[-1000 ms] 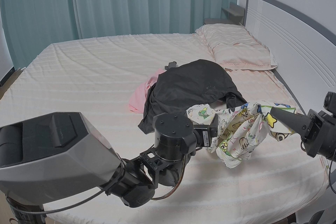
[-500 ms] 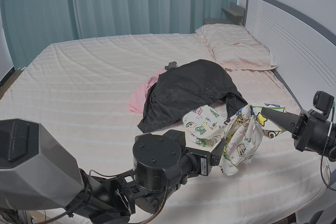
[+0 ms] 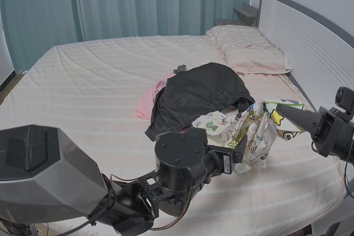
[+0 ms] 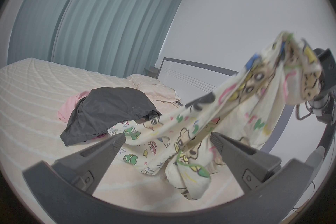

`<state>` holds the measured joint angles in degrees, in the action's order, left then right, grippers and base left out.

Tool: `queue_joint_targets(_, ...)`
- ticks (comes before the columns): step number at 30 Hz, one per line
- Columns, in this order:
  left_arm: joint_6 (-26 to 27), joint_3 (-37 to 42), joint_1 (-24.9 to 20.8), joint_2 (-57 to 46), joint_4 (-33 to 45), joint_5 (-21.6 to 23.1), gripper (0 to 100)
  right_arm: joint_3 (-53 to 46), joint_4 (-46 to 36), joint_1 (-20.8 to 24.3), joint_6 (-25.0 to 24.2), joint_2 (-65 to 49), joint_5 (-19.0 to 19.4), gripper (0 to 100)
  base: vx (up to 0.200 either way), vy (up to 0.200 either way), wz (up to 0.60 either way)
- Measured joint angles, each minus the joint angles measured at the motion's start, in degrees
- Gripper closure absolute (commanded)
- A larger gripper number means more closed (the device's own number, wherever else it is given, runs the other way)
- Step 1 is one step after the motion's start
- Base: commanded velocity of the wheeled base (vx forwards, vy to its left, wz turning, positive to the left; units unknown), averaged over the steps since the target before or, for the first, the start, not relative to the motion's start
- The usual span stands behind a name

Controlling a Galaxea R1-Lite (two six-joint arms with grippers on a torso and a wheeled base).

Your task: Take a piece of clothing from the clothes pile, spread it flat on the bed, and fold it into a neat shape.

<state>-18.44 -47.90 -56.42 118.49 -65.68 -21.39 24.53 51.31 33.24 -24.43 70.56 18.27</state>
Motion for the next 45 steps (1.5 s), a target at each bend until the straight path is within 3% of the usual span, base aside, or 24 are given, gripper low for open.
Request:
queue_joint_targets(9, -0.62, -2.02, 3.96, 4.19, -3.73, -0.20, 0, 3.94, -0.32, 0.51, -0.04, -1.46, -0.02, 100, 0.000, 0.000, 0.00)
queue_joint_targets(22, -8.75, -0.89, 7.36, 10.20, -4.41, 0.32, 0, 13.25, -0.16, -3.10, -0.09, 4.17, -0.02, 100, 0.000, 0.000, 0.00)
queue_joint_targets(35, -14.81, 3.80, 8.08, 15.13, -7.89, 6.81, 0, 14.93, 0.45, -5.00, -0.20, 8.87, 0.17, 100, 0.000, 0.000, 0.00)
queue_joint_targets(36, -15.35, 4.38, 8.08, 15.32, -7.97, 7.19, 100, 14.99, 0.45, -5.11, -0.17, 9.02, 0.15, 100, 0.000, 0.000, 0.00)
queue_joint_targets(45, -19.85, 6.41, 8.57, 17.29, -9.64, 10.75, 100, 14.14, 0.41, -5.30, -0.44, 9.86, 0.22, 100, 0.000, 0.000, 0.00)
